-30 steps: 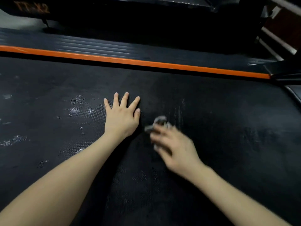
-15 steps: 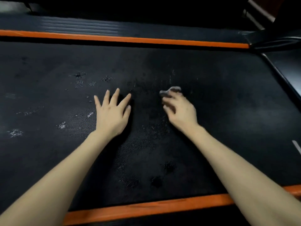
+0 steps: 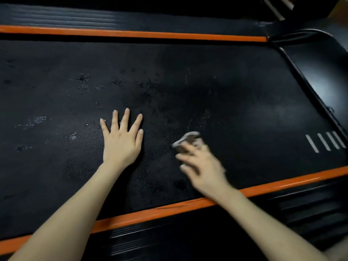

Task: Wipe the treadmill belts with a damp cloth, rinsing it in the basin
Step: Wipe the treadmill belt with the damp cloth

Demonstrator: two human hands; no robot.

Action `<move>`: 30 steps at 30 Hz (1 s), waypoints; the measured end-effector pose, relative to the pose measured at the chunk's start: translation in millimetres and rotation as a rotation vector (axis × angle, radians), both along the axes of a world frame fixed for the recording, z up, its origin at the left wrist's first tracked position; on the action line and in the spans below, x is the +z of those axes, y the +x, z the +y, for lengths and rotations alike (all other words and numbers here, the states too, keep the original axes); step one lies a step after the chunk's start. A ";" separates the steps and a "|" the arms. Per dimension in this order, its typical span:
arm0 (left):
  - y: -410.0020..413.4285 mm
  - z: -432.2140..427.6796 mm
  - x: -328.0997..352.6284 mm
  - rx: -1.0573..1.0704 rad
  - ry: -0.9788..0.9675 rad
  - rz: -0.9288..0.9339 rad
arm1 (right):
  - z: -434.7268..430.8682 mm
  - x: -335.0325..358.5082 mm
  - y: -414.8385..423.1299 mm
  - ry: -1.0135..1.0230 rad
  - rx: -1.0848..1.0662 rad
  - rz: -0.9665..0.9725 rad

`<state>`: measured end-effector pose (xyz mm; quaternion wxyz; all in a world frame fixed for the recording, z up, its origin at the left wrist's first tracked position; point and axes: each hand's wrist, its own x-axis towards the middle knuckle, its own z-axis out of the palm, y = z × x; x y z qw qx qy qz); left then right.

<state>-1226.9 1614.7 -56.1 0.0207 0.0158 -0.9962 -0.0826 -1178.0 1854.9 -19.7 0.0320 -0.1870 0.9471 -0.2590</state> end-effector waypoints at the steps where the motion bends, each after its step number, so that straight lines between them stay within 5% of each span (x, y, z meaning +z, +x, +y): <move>1: -0.4 -1.2 0.3 -0.006 0.006 -0.003 | -19.5 0.4 7.3 0.001 0.097 -0.019; 6: 0.2 -5.0 0.5 -0.033 0.028 0.009 | 5.6 2.6 12.4 0.024 0.260 -0.113; 13: 1.0 -3.6 -1.9 -0.039 0.038 0.027 | 63.7 12.0 13.2 0.031 -0.117 -0.126; 18: -0.4 -8.0 -0.8 -0.031 0.085 0.028 | -45.7 7.4 27.3 -0.007 0.250 -0.193; 22: -0.2 -15.2 1.6 -0.036 0.151 0.059 | -24.8 9.4 18.8 0.053 0.412 -0.151; 27: 0.8 -13.9 2.4 -0.033 0.137 0.029 | 72.3 10.4 -26.3 0.078 -0.073 -0.080; 30: -1.4 -11.4 4.6 -0.015 0.163 0.031 | 60.5 7.2 -38.5 0.031 -0.380 -0.050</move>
